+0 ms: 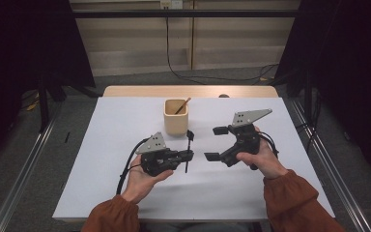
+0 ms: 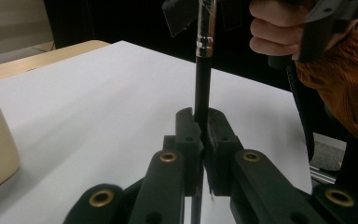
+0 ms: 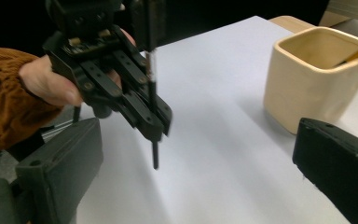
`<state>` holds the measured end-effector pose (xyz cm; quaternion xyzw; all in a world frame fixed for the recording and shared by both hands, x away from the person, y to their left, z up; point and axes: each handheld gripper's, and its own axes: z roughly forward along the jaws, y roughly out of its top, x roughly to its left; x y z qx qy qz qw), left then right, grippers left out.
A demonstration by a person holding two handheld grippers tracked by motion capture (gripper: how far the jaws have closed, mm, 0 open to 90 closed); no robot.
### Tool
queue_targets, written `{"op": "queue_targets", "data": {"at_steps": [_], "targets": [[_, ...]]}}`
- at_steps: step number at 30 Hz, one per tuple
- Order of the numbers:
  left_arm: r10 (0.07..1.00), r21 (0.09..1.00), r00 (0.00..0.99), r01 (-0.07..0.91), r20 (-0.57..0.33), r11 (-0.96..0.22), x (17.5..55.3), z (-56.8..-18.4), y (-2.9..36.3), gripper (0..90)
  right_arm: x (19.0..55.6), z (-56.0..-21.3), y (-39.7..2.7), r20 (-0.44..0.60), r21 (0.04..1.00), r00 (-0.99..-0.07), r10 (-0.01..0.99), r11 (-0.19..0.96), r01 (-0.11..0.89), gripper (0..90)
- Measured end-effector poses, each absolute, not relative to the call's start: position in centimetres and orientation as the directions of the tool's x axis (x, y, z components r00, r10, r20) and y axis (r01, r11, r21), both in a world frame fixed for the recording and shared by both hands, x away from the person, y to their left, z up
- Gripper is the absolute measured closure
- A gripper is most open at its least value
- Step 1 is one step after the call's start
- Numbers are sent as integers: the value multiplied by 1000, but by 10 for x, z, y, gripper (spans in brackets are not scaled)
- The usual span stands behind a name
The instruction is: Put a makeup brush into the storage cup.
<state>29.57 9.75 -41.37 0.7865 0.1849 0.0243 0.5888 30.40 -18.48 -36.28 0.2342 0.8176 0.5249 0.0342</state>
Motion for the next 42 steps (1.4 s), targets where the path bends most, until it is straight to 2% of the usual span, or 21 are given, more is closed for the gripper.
{"op": "queue_targets", "data": {"at_steps": [10,16,42], "targets": [[329,934,927,266,-179,-239,296,-413,105,857,298,-375,-199,186,878,-867,462,318,357,7],[339,934,922,275,-189,-229,297,-411,111,857,292,-381,-209,209,880,-870,446,303,367,6],[427,935,881,305,-205,-181,317,-395,142,857,257,-405,-254,172,898,-770,615,223,379,28]]}}
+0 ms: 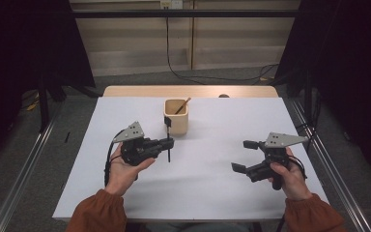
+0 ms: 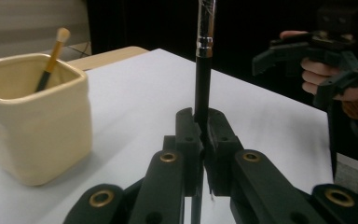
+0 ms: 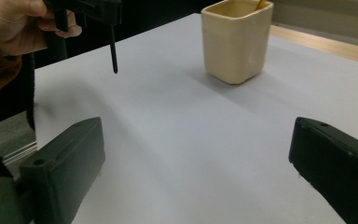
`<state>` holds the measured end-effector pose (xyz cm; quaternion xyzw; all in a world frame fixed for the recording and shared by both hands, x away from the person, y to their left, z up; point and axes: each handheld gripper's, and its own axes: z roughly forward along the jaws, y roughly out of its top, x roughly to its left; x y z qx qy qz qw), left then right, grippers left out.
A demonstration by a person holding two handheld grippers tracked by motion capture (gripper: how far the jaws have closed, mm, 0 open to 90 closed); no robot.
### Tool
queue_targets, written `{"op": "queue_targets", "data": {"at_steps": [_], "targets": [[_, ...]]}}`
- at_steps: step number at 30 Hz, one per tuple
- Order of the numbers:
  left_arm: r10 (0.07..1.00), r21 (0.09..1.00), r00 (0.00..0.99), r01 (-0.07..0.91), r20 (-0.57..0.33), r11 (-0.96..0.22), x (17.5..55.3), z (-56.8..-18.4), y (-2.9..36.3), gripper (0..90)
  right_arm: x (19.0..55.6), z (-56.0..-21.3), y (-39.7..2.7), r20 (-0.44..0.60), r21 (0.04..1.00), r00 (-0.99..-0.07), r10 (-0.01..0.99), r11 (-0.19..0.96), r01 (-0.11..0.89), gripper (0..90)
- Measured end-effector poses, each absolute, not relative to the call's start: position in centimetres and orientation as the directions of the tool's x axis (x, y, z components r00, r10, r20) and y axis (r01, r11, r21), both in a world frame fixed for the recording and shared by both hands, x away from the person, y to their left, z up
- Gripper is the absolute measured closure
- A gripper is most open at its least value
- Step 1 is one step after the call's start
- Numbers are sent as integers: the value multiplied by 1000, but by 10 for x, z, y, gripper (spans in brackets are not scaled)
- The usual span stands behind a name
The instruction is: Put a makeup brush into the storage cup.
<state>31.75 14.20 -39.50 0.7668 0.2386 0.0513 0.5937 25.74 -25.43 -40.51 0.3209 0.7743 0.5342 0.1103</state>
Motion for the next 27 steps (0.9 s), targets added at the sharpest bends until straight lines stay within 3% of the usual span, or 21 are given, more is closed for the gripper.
{"op": "queue_targets", "data": {"at_steps": [27], "targets": [[493,951,851,278,-178,-137,352,-372,154,857,227,-427,-285,147,919,-643,751,137,370,17]]}}
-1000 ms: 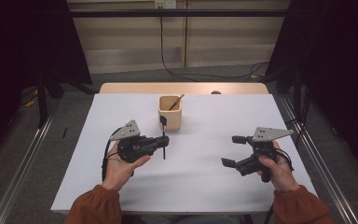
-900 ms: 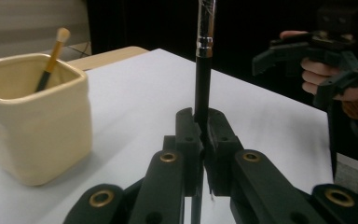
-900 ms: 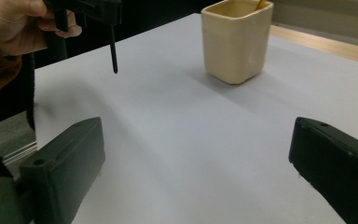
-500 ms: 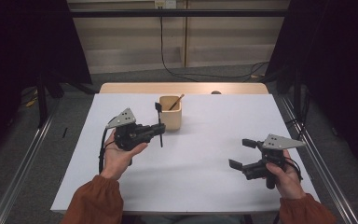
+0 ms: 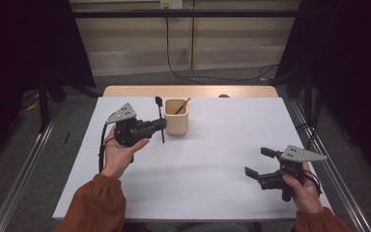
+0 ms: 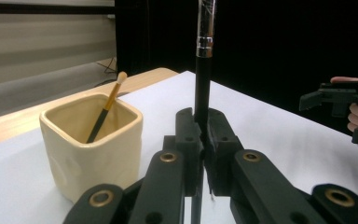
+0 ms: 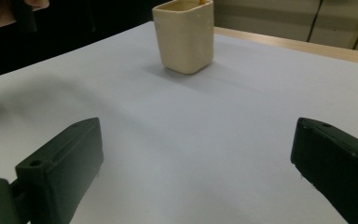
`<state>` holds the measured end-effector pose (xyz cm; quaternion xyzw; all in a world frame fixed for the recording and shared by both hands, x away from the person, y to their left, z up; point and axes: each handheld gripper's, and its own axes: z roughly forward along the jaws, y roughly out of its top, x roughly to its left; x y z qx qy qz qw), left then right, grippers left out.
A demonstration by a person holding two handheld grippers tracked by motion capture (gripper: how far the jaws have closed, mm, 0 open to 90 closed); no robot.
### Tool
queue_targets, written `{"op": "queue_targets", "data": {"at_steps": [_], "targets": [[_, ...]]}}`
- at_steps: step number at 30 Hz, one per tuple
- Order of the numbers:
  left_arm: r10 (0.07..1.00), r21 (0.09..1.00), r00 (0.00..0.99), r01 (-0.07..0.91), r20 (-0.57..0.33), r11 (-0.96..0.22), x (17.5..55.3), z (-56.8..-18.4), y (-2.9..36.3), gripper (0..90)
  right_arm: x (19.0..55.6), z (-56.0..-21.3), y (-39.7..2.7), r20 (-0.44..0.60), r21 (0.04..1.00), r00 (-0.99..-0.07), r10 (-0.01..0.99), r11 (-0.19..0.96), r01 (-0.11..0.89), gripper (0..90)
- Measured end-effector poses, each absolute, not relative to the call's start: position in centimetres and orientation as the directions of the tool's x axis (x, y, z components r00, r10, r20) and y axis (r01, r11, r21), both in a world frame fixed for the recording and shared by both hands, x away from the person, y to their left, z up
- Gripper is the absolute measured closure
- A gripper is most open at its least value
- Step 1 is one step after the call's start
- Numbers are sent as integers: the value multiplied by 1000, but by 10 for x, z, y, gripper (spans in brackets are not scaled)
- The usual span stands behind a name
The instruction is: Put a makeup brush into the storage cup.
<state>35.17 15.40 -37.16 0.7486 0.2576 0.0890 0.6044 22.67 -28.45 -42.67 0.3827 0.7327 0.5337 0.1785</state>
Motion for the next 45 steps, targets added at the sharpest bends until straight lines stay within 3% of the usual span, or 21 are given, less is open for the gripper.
{"op": "queue_targets", "data": {"at_steps": [15,30,45], "targets": [[521,956,838,263,-161,-127,373,-360,149,857,215,-438,-299,122,946,-564,817,77,316,10],[542,960,824,260,-165,-103,390,-347,149,857,213,-444,-298,122,941,-566,815,87,328,18],[536,970,831,227,-149,-82,403,-328,122,857,214,-444,-299,125,942,-571,811,84,326,17]]}}
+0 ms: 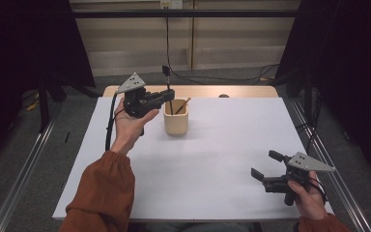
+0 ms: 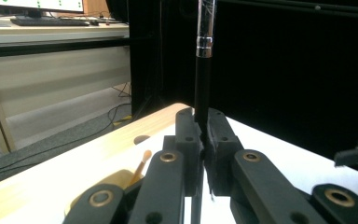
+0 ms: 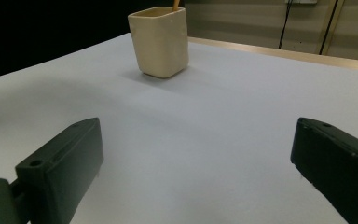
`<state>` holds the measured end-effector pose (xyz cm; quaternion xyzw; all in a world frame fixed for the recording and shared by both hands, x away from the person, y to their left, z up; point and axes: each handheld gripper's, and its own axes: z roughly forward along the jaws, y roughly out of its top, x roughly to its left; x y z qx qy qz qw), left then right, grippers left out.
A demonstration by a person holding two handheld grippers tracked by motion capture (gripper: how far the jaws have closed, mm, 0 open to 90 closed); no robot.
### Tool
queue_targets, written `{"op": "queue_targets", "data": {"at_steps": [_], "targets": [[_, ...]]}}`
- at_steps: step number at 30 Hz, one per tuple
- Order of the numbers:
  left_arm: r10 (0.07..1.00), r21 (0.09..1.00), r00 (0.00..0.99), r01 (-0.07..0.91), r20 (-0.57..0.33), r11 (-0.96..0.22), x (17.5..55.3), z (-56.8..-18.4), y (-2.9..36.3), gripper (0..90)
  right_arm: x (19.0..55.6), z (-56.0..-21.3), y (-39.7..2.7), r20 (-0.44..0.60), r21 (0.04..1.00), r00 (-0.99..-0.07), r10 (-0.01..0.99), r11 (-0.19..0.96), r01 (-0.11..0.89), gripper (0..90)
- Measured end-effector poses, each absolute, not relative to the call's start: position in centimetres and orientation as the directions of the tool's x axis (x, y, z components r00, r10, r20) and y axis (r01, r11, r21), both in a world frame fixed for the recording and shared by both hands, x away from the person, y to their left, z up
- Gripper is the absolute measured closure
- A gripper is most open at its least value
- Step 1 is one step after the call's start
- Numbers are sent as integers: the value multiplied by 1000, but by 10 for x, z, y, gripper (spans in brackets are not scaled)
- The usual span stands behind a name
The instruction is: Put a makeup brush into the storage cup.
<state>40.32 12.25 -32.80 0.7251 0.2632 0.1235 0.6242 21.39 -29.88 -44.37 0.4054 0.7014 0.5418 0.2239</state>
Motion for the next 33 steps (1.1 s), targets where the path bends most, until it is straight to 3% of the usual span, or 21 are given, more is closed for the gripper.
{"op": "queue_targets", "data": {"at_steps": [10,16,33], "targets": [[570,964,802,259,-177,-64,429,-332,111,857,214,-444,-298,133,941,-576,807,79,328,5],[579,965,804,241,-137,-106,434,-334,104,857,214,-445,-297,135,941,-579,804,80,329,5],[600,962,789,249,-134,-112,450,-353,103,857,213,-445,-296,144,939,-592,793,78,334,7]]}}
